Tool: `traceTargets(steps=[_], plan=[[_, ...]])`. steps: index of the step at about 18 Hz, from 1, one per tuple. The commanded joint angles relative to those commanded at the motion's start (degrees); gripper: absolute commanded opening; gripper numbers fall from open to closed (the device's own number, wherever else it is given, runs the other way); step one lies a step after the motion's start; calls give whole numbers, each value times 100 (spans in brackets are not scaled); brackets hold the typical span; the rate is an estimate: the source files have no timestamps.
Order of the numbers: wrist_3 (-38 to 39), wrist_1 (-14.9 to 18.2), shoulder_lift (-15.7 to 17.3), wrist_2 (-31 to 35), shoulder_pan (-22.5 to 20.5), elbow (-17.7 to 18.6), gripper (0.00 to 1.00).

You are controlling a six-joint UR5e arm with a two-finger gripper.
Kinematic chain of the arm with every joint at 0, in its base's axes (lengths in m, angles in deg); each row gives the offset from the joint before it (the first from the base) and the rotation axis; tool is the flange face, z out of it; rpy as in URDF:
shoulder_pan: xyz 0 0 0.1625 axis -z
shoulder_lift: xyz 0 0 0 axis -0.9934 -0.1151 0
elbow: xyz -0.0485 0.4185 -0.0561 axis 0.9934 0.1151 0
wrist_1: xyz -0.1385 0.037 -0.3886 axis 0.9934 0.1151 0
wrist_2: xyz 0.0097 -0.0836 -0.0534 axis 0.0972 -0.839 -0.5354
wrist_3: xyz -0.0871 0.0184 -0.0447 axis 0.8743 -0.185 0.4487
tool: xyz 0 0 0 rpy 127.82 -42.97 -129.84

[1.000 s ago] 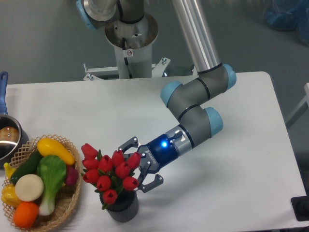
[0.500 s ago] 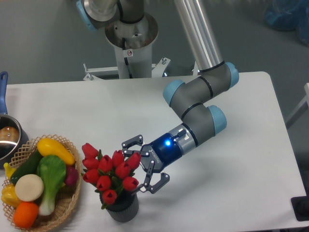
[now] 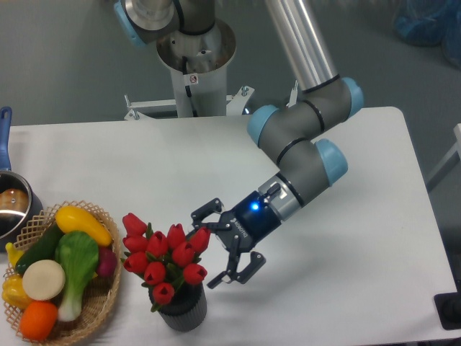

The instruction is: Insert the flowers into the vase

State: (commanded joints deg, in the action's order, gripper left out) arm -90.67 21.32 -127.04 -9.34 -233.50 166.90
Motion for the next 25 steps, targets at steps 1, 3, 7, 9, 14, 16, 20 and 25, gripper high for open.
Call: traceTargets(steps=[1,3,7,9,14,16,20,25], plan=[[44,0,0,254,-27,-184,100],[53,0,-9,825,-158,-405,100],[0,0,140,2415,-571,-423,100],[87,9,211,2804,-764,-415,100],[773,26,448,4514,-1029,-441,100],[739,52,649,5150,-1134,-441,100],[477,140,1115,5616,-1441,-152,100],[-640,894,1871,6330,-1994,165,100]])
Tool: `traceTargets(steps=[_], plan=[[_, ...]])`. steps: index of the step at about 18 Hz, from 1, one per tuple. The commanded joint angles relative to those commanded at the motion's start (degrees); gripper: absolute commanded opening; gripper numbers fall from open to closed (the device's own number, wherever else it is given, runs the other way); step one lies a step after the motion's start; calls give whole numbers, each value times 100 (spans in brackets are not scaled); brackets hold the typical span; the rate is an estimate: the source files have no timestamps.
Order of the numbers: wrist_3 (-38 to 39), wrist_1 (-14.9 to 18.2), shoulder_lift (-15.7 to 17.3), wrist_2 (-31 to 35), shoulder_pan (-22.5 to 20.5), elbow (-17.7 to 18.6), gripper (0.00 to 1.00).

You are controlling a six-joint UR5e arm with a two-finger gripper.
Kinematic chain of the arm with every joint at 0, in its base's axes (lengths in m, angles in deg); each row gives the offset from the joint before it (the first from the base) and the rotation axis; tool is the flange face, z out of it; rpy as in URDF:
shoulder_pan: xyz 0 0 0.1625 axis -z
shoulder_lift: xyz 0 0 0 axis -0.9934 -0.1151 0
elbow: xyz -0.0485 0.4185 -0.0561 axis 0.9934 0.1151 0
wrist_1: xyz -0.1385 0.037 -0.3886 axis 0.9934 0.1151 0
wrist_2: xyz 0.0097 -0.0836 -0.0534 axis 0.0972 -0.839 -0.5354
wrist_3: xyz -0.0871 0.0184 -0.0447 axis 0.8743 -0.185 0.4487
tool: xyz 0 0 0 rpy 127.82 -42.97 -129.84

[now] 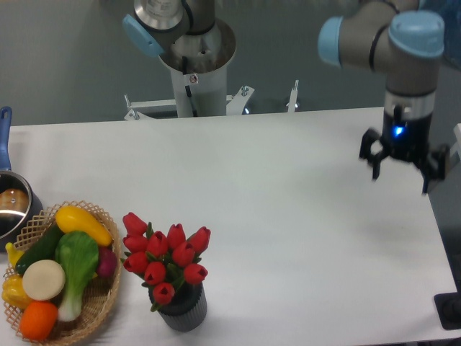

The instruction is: Insert the flowers into the vase

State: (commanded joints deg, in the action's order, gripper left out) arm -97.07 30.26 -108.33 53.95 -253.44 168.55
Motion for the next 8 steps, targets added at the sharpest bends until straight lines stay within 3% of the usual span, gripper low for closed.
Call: traceTargets(steps=[3,8], plan=[[-685,642,378,-26,-527,18,100],[-1565,1311,818,-35,-1266,18,100]])
